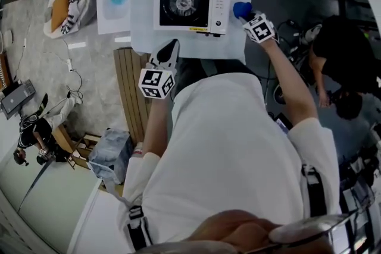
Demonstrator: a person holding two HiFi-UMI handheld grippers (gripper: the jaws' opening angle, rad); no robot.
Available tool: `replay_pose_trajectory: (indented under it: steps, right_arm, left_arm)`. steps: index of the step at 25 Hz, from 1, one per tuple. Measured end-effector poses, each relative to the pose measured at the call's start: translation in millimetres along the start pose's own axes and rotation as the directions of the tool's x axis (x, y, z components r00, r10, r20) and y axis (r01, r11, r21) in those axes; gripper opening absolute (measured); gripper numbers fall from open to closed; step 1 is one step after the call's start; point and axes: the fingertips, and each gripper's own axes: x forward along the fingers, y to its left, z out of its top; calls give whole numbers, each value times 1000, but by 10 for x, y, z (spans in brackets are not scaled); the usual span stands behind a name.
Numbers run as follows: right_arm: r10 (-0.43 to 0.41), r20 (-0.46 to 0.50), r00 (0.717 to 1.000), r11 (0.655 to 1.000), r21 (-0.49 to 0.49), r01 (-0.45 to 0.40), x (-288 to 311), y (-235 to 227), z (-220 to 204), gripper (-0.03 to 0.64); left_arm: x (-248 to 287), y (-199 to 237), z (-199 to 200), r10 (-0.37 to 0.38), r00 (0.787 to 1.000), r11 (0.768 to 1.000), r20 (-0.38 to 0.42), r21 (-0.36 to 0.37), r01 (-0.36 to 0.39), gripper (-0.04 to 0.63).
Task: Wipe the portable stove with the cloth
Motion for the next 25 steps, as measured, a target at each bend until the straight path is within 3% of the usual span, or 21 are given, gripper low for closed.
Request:
replay_pose_trajectory:
  steps: [4, 9, 13, 18, 25]
  right_arm:
    - [-66, 52, 996, 994, 92, 61, -58, -329, 369, 75]
    - [-119, 103, 987, 969, 227, 94, -151, -724, 808, 75]
    - [-147, 111, 983, 958, 263, 113, -91, -981, 1129, 75]
    - [-126, 65, 990, 958, 266, 105, 142, -1124, 1401, 75]
    - [-98, -35, 995, 929, 355, 104, 579, -1235, 1484, 75]
  left_arm:
    - [62, 209, 135, -34, 999, 999, -12, 29, 35, 32]
    - [142, 394, 218, -64, 998, 998, -22, 13, 65, 32]
    - [195, 562, 238, -78, 996, 997, -32, 2, 78, 31]
    - [262, 735, 248, -94, 995, 995, -41, -19, 94, 31]
    - [293, 923, 186, -104, 993, 994, -49, -47, 102, 32]
